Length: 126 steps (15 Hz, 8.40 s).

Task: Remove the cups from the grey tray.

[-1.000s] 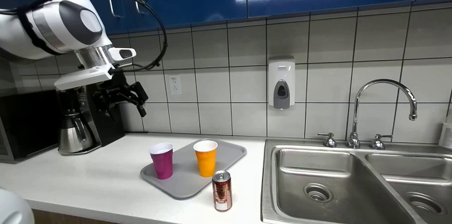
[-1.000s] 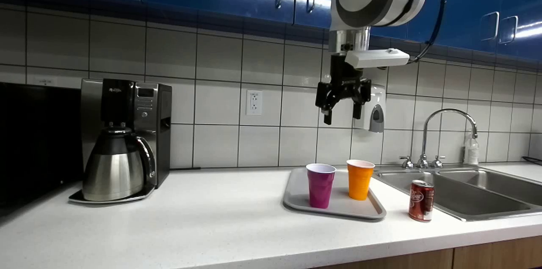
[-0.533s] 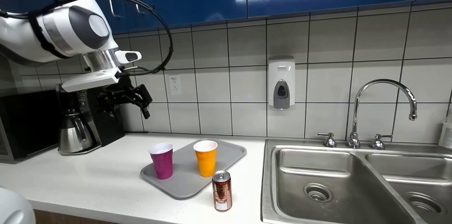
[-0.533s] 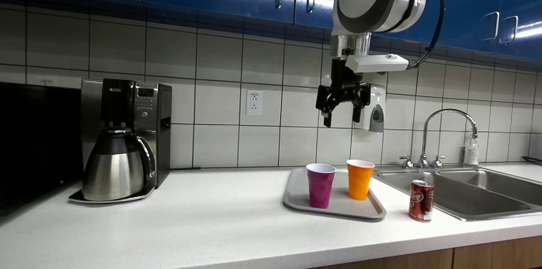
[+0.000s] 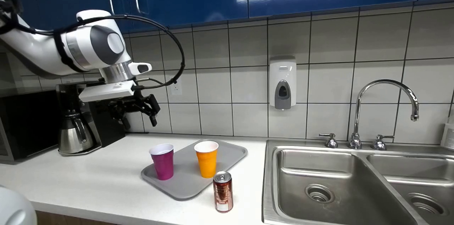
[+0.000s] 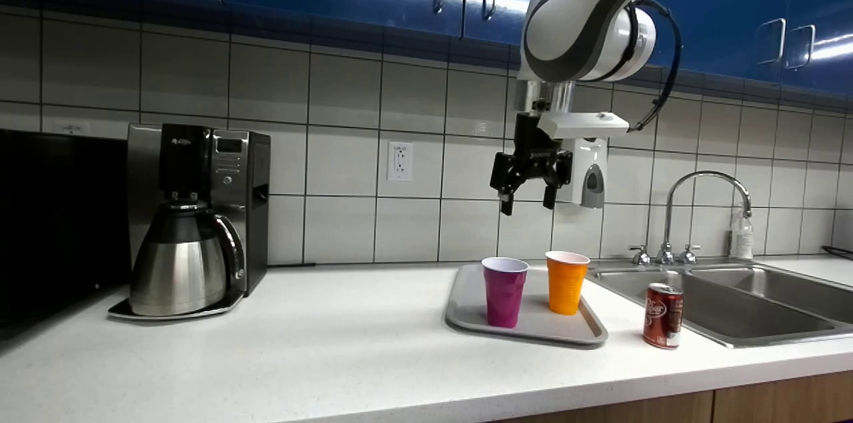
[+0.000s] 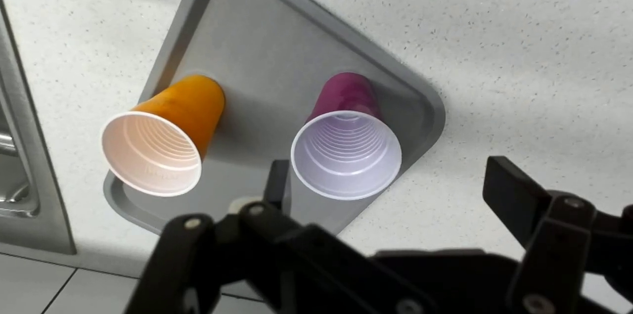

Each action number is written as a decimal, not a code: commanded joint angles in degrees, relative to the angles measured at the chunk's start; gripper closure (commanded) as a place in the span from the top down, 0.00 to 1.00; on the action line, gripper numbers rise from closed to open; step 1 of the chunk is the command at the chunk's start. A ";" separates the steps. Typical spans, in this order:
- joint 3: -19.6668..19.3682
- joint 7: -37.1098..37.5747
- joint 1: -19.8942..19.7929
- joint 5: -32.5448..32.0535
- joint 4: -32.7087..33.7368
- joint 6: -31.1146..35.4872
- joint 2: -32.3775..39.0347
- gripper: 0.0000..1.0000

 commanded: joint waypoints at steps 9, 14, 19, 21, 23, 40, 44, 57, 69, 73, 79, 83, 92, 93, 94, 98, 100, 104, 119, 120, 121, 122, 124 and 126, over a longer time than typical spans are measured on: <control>-2.24 -6.67 1.44 2.46 10.58 3.27 15.37 1.00; -2.12 -6.98 1.89 2.12 13.87 2.74 20.29 1.00; -2.15 -7.29 2.10 2.08 15.60 2.23 23.77 1.00; -2.16 -7.38 2.11 2.02 15.94 2.07 24.88 1.00; -2.18 -7.35 2.12 2.04 16.14 2.19 25.87 1.00; -2.50 -7.20 2.04 2.04 17.00 2.45 29.88 0.75; -2.56 -7.38 1.98 2.11 16.90 2.40 30.05 0.49; -2.60 -6.46 2.58 1.52 16.45 2.14 27.96 0.01; -1.18 -2.81 7.72 -0.02 16.99 1.14 24.71 0.01; -0.14 -1.16 9.94 -0.69 18.10 0.79 25.07 0.01; 1.48 1.72 13.10 -2.04 20.38 -0.08 26.70 0.01; 2.20 2.36 14.57 -2.14 21.77 -0.95 28.67 0.01; 2.20 3.10 16.98 -2.25 24.26 -1.88 32.44 0.01; 2.17 3.15 17.12 -2.25 24.51 -1.99 32.73 0.01; 2.13 3.26 17.26 -2.33 24.73 -2.11 32.99 0.01; 2.09 3.25 17.55 -2.25 25.46 -2.60 33.66 0.01; 2.08 3.25 17.65 -2.25 25.70 -2.92 33.84 0.01; 2.18 3.15 17.86 -2.18 26.39 -4.46 33.99 0.37; 1.94 4.14 17.36 -1.44 26.55 -4.34 30.89 1.00; 1.78 4.22 17.17 -1.50 26.34 -4.21 30.44 1.00; 1.51 4.31 16.95 -1.59 26.05 -4.07 29.89 1.00; 1.24 4.36 16.71 -1.63 25.78 -3.93 29.34 1.00; 0.71 4.38 16.13 -1.70 25.41 -3.76 28.41 1.00; 0.03 4.40 15.38 -1.90 24.98 -3.57 27.40 1.00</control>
